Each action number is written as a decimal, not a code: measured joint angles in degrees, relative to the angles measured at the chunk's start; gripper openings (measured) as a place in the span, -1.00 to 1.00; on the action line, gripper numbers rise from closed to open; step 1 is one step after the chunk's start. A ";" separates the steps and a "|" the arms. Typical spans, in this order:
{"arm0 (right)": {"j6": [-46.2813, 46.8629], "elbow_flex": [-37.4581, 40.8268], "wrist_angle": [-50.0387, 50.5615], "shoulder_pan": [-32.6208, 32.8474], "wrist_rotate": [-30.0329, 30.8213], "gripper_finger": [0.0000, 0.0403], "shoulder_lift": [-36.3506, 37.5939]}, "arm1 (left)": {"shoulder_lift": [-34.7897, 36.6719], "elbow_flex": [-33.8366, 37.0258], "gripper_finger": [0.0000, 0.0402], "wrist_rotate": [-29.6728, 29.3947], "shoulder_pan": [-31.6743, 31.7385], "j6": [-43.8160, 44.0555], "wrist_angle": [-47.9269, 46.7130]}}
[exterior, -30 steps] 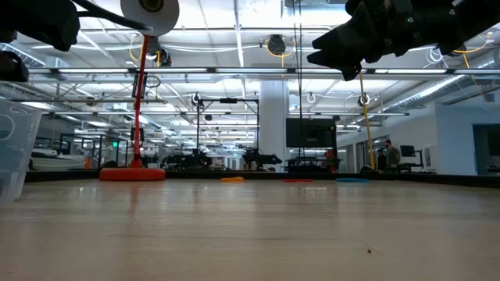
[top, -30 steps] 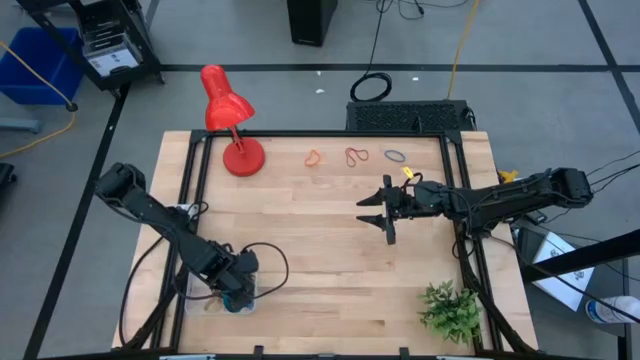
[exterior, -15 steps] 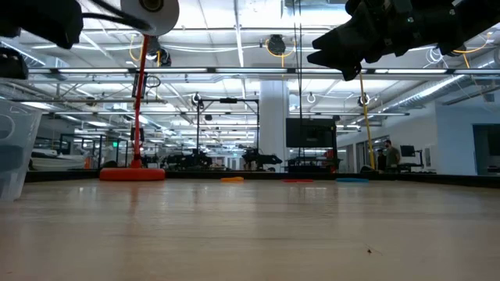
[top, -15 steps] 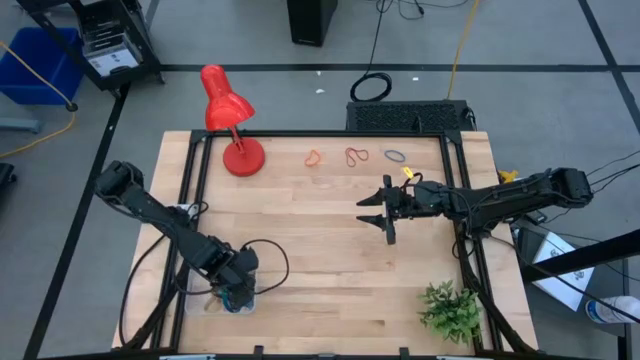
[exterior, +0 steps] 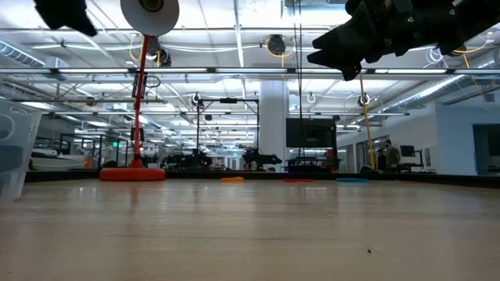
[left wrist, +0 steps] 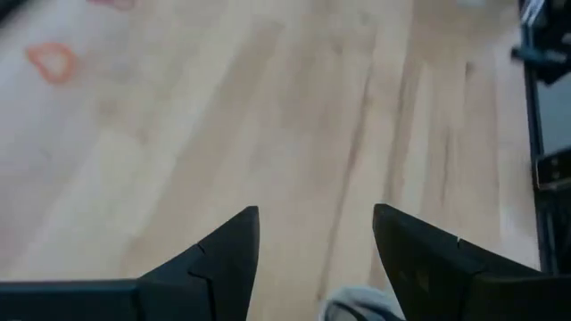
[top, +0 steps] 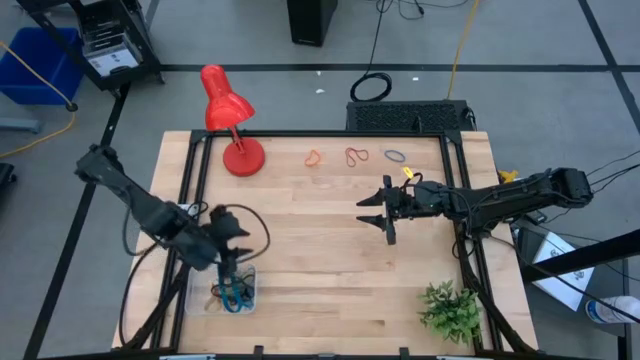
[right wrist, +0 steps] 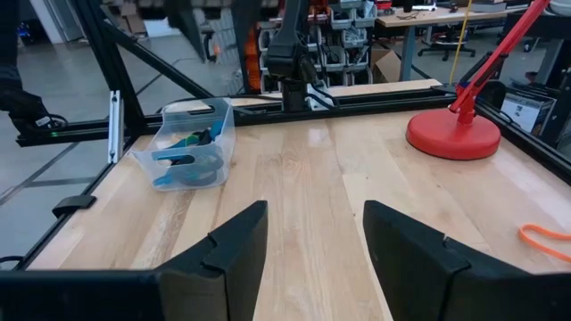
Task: Pick and place rubber bands into bin
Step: Put the blue rubber band into the transparent bin
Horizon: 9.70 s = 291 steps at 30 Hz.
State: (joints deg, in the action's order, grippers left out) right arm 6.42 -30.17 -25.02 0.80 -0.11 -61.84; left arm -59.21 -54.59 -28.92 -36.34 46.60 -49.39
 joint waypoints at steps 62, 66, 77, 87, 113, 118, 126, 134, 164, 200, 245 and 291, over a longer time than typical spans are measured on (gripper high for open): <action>-8.52 -31.34 56.02 -49.00 2.74 -0.36 -36.09 | 3.31 0.00 0.13 -2.43 6.23 0.95 -0.07; -9.09 -31.34 55.81 -49.00 2.81 -0.36 -37.56 | 3.31 0.00 0.13 -2.45 6.47 0.16 -0.07; -8.68 -31.32 53.70 -49.25 0.45 -0.36 -40.25 | 3.31 0.00 0.13 -2.43 6.47 0.03 -0.09; -8.16 -31.54 53.89 -50.59 -0.67 -0.39 -42.04 | 3.31 0.00 0.13 -2.43 6.45 0.06 -0.07; -8.88 -31.12 54.36 -50.58 0.30 -1.00 -26.61 | 3.30 0.00 0.13 -2.45 6.44 0.10 -0.04; -8.62 -31.17 53.33 -50.15 0.07 -1.00 -13.64 | 3.29 0.00 0.13 -2.55 6.45 0.08 -0.04; -5.15 -31.26 49.86 -43.95 -0.16 -1.00 5.82 | 3.31 0.00 0.13 -2.68 6.44 -1.24 1.26; -4.04 -31.28 50.29 -32.19 -0.21 -1.00 11.98 | 3.29 0.00 0.13 -3.72 6.47 -3.28 11.07; -10.25 -31.28 25.73 9.56 -0.05 -1.00 -26.90 | -16.03 -0.02 0.13 1.13 13.49 -27.57 23.45; -8.80 -31.36 22.21 14.05 0.03 -1.00 -28.96 | -33.02 -0.04 0.07 10.90 16.72 -42.30 55.99; -5.43 -31.28 38.61 9.95 0.32 -0.31 -22.82 | -27.93 0.02 -0.96 7.72 16.81 -44.73 46.94; -6.05 -16.98 14.82 -3.45 0.25 -0.19 -16.96 | -25.15 -0.02 -0.99 22.94 -14.03 43.96 -7.15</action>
State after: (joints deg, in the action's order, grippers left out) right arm 0.36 -47.15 -10.20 -2.66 0.14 -78.81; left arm -84.36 -54.61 -5.98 -50.37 90.56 -56.54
